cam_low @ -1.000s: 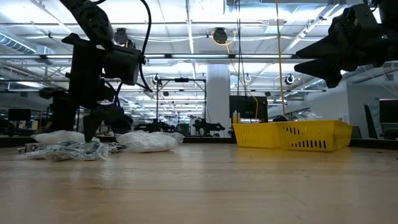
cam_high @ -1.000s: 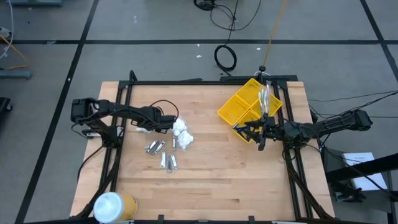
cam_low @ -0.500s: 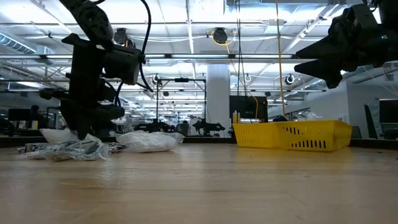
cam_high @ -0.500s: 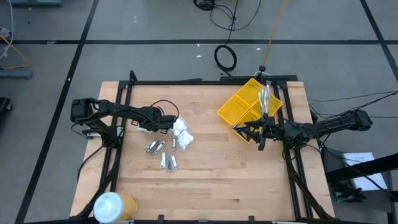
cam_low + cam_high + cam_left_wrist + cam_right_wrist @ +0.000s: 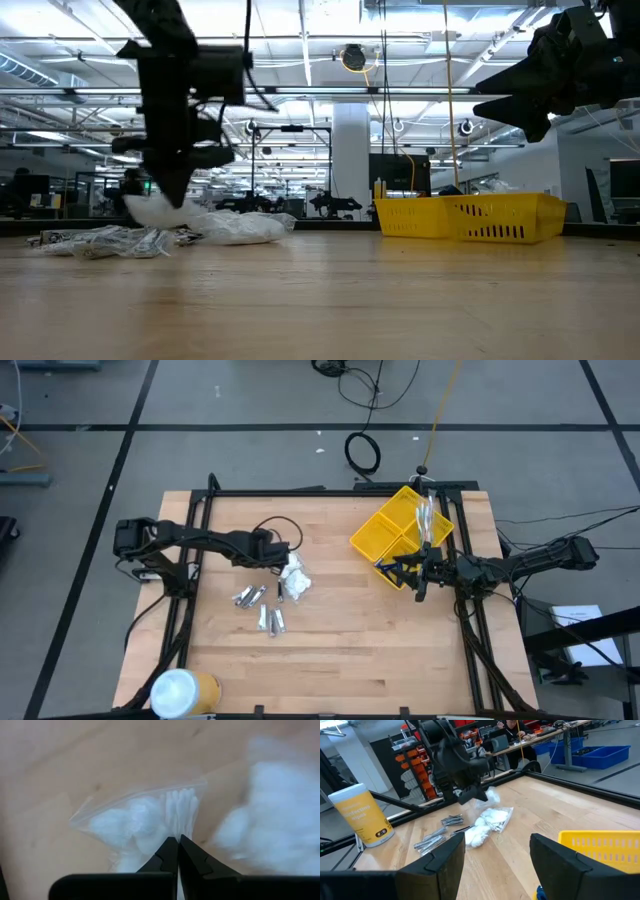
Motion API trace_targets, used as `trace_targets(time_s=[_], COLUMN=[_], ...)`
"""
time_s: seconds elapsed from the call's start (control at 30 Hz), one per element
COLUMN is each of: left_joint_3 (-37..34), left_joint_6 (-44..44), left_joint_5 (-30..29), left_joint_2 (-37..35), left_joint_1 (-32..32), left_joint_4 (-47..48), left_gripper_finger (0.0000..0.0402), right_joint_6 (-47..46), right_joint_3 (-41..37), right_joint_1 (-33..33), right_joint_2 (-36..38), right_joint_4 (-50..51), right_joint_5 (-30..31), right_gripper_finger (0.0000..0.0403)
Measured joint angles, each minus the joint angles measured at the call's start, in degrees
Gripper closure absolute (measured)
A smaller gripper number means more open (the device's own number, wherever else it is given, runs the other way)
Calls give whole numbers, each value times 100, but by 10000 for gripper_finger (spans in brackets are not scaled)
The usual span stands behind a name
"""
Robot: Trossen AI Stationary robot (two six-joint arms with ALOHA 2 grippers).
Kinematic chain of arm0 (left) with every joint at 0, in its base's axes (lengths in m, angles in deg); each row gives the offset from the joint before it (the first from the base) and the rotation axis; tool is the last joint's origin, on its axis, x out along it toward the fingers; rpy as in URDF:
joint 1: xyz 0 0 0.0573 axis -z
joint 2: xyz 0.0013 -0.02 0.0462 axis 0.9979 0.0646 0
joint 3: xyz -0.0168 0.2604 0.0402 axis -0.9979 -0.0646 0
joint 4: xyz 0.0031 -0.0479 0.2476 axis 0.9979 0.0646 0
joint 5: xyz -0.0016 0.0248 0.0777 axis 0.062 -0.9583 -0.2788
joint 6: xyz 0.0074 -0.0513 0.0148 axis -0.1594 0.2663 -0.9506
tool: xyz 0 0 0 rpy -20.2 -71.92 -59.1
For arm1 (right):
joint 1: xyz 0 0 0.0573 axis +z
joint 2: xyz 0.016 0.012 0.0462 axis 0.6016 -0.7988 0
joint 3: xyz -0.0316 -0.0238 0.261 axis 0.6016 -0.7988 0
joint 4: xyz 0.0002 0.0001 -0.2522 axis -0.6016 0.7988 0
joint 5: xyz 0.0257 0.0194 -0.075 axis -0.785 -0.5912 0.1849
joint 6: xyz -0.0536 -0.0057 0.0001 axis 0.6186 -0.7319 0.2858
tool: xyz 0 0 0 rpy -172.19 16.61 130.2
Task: Pick & Place Travel size toiletries
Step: Put the cotton pack into the top left yellow bin
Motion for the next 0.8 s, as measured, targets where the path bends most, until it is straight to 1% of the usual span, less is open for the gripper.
trace_targets(time_s=[0.13,0.23,0.3,0.37,0.47,0.57,0.63,0.73,0.8], left_joint_3=[510,886,1089,1238,1366,1475,1632,2022,2270], left_joint_6=[-507,-1047,-1546,-2089,-2853,-3339,-3536,-3748,-3865], left_joint_5=[-156,-307,-306,-216,204,612,702,711,796], left_joint_2=[0,0,0,0,0,0,0,104,202], left_joint_1=[126,220,273,321,334,300,235,104,15], left_joint_4=[-180,-700,-1284,-2064,-3317,-4268,-4460,-4390,-4173], left_gripper_finger=[401,400,401,400,401,401,401,401,401], right_joint_6=[-2,0,-1,-1,-1,0,0,0,0], right_joint_3=[0,0,0,0,0,0,0,0,0], right_joint_1=[0,0,0,0,0,0,-1,0,-2], right_joint_2=[0,0,0,1,0,0,1,2,2], right_joint_4=[-2,-2,-1,-2,0,0,0,0,-2], right_joint_5=[0,2,2,2,4,2,4,6,12], right_gripper_finger=[193,193,193,193,193,193,193,193,193])
